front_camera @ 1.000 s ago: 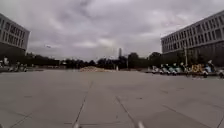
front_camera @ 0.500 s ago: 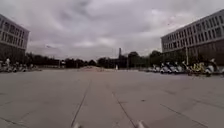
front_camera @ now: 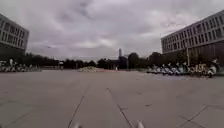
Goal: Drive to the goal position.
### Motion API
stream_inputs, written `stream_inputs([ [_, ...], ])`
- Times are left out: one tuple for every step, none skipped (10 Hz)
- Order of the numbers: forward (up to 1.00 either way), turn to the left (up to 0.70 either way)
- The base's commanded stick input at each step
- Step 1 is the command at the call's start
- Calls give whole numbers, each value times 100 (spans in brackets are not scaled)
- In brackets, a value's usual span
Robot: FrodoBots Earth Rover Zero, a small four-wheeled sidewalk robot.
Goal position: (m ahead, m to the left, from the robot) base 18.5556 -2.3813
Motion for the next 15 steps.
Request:
stream_inputs([
  [45,0],
  [45,0],
  [45,0],
  [45,0],
  [45,0],
  [45,0],
  [45,0],
  [45,0],
  [45,0],
  [45,0],
  [45,0],
  [45,0],
  [45,0],
  [45,0],
  [45,0],
])
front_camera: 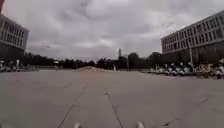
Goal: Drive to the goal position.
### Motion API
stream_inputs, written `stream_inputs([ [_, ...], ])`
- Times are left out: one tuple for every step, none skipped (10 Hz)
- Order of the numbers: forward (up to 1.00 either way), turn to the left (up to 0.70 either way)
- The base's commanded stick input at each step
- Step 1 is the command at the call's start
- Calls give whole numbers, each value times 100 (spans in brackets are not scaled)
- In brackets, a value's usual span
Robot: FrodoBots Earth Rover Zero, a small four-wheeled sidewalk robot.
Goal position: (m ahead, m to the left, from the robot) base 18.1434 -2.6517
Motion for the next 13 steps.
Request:
stream_inputs([
  [45,0],
  [45,0],
  [45,0],
  [45,0],
  [45,0],
  [45,0],
  [45,0],
  [45,0],
  [45,0],
  [45,0],
  [45,0],
  [45,0],
  [45,0],
])
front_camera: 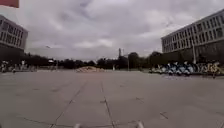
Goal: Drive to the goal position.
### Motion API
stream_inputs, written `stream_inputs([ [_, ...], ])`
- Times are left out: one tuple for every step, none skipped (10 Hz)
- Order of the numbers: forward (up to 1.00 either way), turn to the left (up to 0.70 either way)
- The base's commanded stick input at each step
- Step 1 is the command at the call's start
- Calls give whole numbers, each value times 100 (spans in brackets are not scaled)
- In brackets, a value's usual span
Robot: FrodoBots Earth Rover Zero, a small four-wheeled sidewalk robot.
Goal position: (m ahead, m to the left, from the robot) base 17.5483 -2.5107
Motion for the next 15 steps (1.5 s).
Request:
stream_inputs([
  [45,0],
  [45,0],
  [45,0],
  [45,0],
  [45,0],
  [45,0],
  [45,0],
  [45,0],
  [45,0],
  [45,0],
  [45,0],
  [45,0],
  [45,0],
  [45,0],
  [45,0],
])
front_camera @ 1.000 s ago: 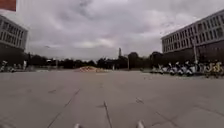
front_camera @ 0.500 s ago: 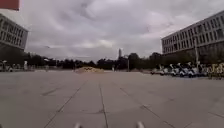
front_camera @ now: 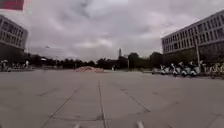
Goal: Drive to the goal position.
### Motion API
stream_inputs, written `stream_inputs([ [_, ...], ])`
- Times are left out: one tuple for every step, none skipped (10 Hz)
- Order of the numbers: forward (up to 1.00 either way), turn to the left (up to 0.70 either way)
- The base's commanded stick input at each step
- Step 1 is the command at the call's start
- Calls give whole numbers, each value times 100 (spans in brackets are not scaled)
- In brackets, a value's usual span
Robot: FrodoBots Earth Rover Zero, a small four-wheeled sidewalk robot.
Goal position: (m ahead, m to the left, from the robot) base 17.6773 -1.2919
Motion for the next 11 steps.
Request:
stream_inputs([
  [45,0],
  [45,0],
  [45,0],
  [45,0],
  [45,0],
  [45,0],
  [45,0],
  [45,0],
  [45,0],
  [45,0],
  [45,0],
])
